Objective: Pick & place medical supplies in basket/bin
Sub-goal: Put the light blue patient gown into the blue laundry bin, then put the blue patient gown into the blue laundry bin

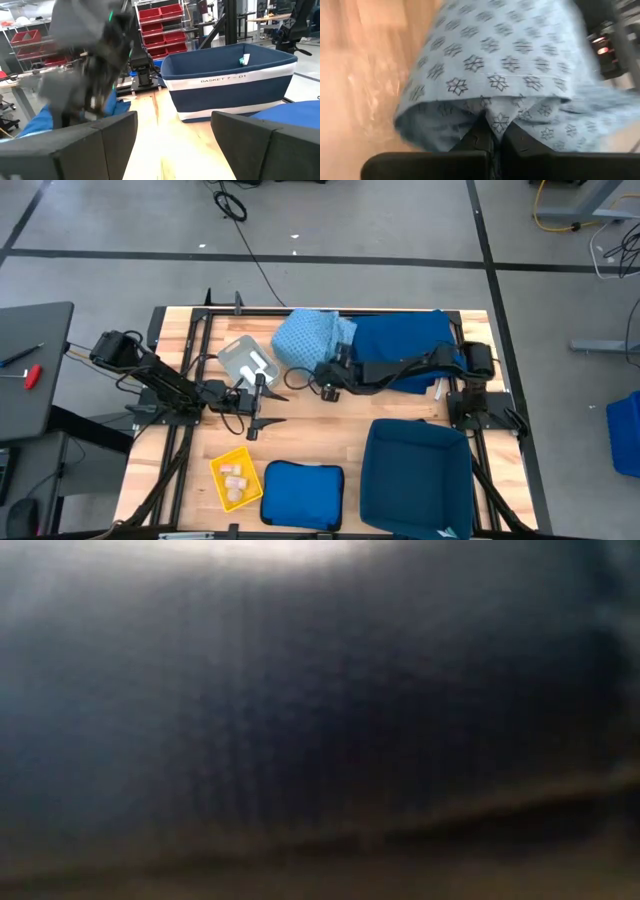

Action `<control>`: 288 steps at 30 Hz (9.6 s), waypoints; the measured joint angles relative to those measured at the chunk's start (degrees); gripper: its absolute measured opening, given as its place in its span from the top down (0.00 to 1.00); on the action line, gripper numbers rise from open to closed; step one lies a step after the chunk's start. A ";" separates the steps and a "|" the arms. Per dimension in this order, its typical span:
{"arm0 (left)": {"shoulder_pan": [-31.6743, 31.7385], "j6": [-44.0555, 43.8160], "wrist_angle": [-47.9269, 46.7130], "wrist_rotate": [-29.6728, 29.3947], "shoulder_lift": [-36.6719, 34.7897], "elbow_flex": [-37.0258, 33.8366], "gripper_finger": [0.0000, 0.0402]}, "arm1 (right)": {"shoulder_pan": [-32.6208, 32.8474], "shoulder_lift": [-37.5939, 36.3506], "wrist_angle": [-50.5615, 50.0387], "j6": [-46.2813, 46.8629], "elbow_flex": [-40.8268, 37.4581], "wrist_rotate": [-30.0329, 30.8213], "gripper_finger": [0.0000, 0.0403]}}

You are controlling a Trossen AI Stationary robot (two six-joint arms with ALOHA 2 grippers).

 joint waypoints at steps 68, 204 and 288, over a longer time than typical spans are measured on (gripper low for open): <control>0.02 -0.44 -2.92 -0.24 0.02 0.00 0.36 | 26.06 -43.65 -62.76 25.16 17.67 3.17 0.98; -0.03 -1.12 -3.45 4.33 0.02 -0.02 0.36 | 48.67 -5.96 -55.40 61.93 31.26 11.23 0.35; 0.02 -3.58 -3.38 2.58 0.00 -0.02 0.36 | -24.44 -1.24 -52.13 4.75 29.92 -33.75 0.35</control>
